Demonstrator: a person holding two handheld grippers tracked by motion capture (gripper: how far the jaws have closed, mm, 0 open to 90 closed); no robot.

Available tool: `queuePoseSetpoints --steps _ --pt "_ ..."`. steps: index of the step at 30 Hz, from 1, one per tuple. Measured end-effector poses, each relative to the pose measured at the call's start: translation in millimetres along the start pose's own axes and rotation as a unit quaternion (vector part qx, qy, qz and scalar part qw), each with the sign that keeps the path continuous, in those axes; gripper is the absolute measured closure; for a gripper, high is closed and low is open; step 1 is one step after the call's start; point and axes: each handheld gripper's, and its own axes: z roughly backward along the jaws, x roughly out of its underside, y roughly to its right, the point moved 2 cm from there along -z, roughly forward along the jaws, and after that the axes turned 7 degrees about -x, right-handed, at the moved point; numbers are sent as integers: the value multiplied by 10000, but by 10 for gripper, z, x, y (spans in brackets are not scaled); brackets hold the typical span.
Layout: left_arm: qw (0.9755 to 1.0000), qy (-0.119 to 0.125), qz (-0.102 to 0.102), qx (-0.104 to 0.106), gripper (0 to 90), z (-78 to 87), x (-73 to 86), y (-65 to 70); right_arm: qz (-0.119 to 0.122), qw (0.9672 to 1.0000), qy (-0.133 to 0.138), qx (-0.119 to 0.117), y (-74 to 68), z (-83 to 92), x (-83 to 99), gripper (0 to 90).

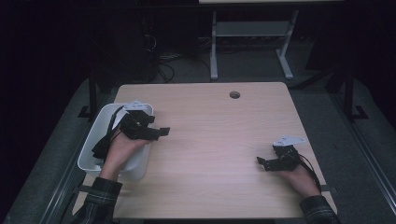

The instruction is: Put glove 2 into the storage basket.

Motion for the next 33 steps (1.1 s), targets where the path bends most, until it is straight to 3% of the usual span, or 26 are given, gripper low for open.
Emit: queuePoseSetpoints --steps 8,16,24,33 --pt "9993 85 -190 297 135 -125 48 280 1 10000 -2 0 -3 -2 -1 120" --pt "9983 103 -376 422 136 -260 147 528 2 10000 -4 1 -3 -2 -1 120" --pt "9962 6 -662 565 136 -417 306 767 4 10000 -5 0 -3 -1 -1 120" --pt "9937 -213 -903 637 136 -614 461 914 5 10000 -4 1 -3 -2 0 119"
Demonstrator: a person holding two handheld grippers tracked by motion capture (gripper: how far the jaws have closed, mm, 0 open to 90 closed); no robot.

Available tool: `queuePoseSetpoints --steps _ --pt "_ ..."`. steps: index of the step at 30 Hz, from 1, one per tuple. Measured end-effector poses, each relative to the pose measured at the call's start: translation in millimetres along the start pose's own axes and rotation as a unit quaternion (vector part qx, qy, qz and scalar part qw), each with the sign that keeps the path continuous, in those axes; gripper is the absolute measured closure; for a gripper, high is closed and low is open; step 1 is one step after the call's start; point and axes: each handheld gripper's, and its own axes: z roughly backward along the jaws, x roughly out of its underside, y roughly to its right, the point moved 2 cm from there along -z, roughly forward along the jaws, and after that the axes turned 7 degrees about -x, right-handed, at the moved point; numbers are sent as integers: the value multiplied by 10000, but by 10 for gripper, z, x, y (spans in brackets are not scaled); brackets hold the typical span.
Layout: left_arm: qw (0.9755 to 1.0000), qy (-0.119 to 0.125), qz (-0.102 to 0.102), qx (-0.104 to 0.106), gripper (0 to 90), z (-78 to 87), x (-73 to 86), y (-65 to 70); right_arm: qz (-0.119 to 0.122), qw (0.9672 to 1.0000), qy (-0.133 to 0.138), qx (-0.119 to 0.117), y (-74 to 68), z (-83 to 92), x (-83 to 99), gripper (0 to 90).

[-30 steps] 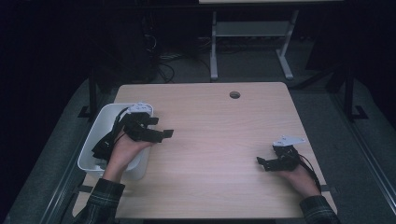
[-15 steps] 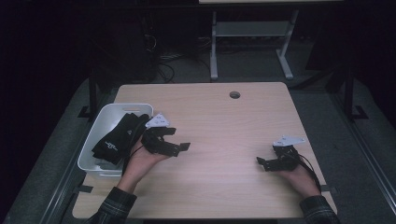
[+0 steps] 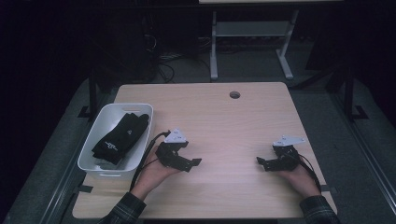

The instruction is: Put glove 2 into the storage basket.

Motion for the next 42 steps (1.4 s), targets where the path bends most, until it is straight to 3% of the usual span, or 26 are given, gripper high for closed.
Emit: queuePoseSetpoints --steps 6,7,12,26,30,35,42 --pt "9998 -147 -126 46 136 -126 112 65 2 10000 -2 -4 -1 0 0 118" --pt "9998 -169 -68 61 136 -146 127 80 2 10000 -4 -7 -1 0 0 118" --pt "9992 -311 -234 -6 136 -209 184 100 3 10000 -3 -7 -1 0 0 117" --pt "9948 -824 -591 -112 130 -430 344 194 12 10000 -5 -22 -5 0 0 117" --pt "9951 -729 -663 -124 120 -441 361 194 13 10000 -6 -23 -6 -1 0 117" --pt "9974 -342 -632 -79 119 -442 433 175 5 10000 -1 -28 -8 -1 0 117" --pt "9974 -337 -630 -62 119 -440 436 173 13 10000 3 -31 -10 -2 0 116"
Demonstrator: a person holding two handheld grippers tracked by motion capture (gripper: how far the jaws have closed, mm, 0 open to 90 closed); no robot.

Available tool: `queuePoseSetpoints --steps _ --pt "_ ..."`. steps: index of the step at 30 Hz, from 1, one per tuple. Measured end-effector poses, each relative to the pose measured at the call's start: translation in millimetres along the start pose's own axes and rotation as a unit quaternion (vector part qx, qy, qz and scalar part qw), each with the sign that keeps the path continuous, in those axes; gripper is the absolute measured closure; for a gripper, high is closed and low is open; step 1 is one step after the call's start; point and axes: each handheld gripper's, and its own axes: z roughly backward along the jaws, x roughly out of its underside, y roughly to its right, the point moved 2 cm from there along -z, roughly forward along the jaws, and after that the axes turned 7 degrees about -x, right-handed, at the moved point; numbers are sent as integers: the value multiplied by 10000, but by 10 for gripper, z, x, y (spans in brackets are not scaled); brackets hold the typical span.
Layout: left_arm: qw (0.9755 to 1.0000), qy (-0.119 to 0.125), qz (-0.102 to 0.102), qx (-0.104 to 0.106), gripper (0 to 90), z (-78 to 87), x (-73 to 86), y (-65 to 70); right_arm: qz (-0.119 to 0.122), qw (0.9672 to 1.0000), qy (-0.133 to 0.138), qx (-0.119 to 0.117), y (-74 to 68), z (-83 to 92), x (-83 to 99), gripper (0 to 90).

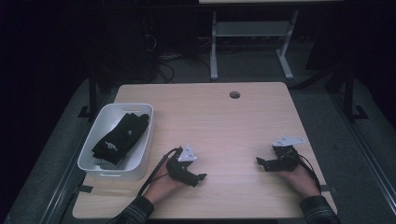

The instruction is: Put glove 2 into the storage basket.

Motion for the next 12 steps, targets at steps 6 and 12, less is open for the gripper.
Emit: queuePoseSetpoints --steps 6,12 --pt "10000 3 -10 4 120 0 1 -2 12 10000 -3 1 -3 2 2 116" --pt "10000 3 -12 4 120 0 1 -2 9 10000 -7 7 -10 5 6 116"
